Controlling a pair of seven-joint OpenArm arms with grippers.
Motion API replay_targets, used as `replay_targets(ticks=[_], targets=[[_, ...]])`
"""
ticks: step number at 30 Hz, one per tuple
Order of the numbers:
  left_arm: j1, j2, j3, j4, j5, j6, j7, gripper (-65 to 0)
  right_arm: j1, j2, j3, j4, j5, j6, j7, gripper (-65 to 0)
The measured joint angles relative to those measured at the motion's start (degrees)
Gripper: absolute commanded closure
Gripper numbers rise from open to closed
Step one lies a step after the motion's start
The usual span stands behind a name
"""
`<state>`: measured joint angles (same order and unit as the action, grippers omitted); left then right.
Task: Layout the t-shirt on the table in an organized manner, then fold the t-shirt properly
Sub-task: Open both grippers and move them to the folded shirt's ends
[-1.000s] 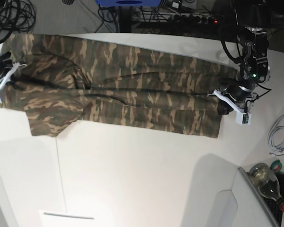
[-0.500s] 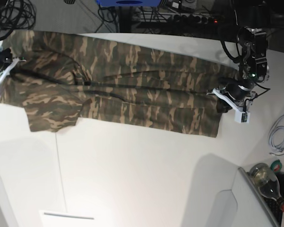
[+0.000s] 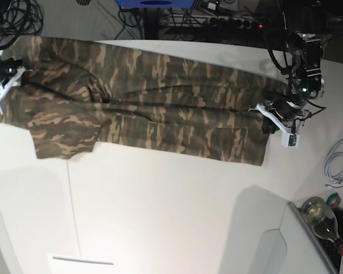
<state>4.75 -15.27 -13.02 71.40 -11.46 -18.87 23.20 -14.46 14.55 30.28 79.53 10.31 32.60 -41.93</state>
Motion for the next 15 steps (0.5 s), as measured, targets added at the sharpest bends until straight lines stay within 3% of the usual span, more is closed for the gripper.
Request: replay_targets(ticks=[1,5,8,10,13,15], targets=[[0.0,0.3,-0.1,0.0,1.7,0.0,0.0,-0.3,0.0,0.0,0.0,0.5,0.0,0.0,-0.1,-30.8],[1.4,3.3,-2.5,2.8,5.5,-0.6,0.4,-28.5,0.1,-1.9,5.4,4.8,0.2,0.0,0.1,-31.2],[2.6,4.6,-6.1,7.5,5.7,0.4,0.6,-40.6,-0.1,-3.9,10.4,10.1,-0.2,-0.2,-0.4,-31.2],[3.4,4.6,-7.7,12.3,5.7,0.4,0.3,-42.5,0.0,-4.2,11.0,12.7,-0.2,-0.2,-0.3,-30.9],[4.2,5.7,-7.6,16.8,5.6,0.6,-0.7,-39.7,0.5,-4.3,10.5,13.5,0.2,-0.2,0.2,-30.5],[4.1,7.0,-6.2,15.2,5.6,0.3,-0.7,-31.3,1.4,-4.3,10.7,13.1,-0.2,-0.2,-0.4,-28.1]])
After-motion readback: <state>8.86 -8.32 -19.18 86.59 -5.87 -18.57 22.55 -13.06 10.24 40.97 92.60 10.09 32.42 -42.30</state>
